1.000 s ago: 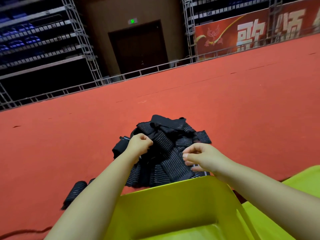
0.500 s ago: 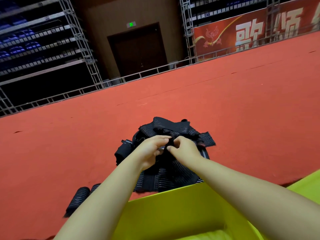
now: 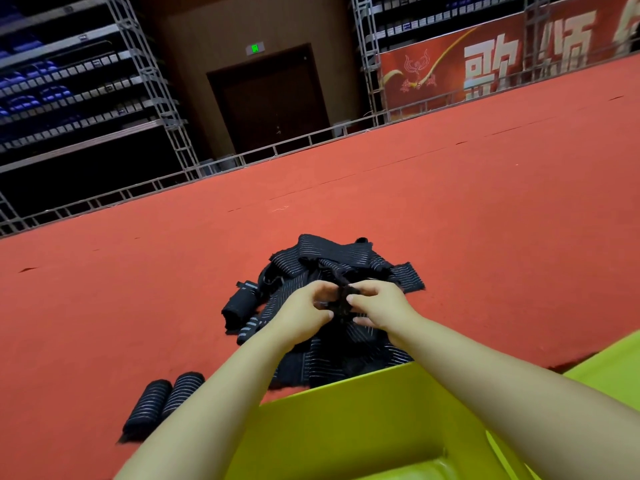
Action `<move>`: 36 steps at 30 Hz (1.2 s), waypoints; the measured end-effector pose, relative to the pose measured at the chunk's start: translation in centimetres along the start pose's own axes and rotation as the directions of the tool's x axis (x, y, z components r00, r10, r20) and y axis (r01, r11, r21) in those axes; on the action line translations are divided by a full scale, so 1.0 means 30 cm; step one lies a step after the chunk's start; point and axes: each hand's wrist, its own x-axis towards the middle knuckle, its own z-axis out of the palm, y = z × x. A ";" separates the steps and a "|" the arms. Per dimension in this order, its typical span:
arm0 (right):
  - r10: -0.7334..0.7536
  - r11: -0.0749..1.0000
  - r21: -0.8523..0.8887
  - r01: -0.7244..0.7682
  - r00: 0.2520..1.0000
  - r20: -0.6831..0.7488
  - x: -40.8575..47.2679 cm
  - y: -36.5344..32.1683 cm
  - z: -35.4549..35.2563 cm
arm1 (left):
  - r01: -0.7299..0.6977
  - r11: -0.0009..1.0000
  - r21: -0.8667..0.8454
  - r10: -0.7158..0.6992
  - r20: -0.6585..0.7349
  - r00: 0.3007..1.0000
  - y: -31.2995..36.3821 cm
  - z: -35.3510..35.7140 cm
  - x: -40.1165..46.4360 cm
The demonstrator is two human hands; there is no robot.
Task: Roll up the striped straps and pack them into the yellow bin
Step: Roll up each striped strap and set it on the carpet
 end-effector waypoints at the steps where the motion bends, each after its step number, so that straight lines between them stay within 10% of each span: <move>1: -0.012 1.000 -0.026 0.012 1.000 0.005 0.001 0.004 -0.005 | -0.001 0.995 0.100 0.003 -0.012 1.000 -0.005 0.007 0.004; 11: 0.017 0.999 -0.034 -0.019 0.998 -0.056 0.023 0.017 -0.067 | 0.033 0.902 0.430 -0.032 -0.010 0.999 -0.027 0.060 0.038; 19: 0.048 0.940 0.340 0.016 0.983 -0.178 0.038 -0.079 -0.189 | 0.127 0.847 0.516 -0.119 -0.047 0.992 -0.076 0.035 0.006; 23: 0.040 0.753 0.656 -0.043 0.999 0.020 0.011 -0.159 -0.211 | 0.107 0.923 0.369 -0.066 -0.122 0.990 -0.028 0.034 0.008; 30: -0.092 0.724 0.680 -0.115 0.961 0.261 -0.041 -0.251 -0.212 | -0.033 0.982 -0.188 -0.006 -0.202 0.979 0.131 0.015 0.026; 36: -0.188 0.724 0.680 -0.115 0.916 0.355 -0.100 -0.321 -0.238 | 0.013 0.992 -0.125 -0.032 -0.152 0.988 0.165 0.043 0.045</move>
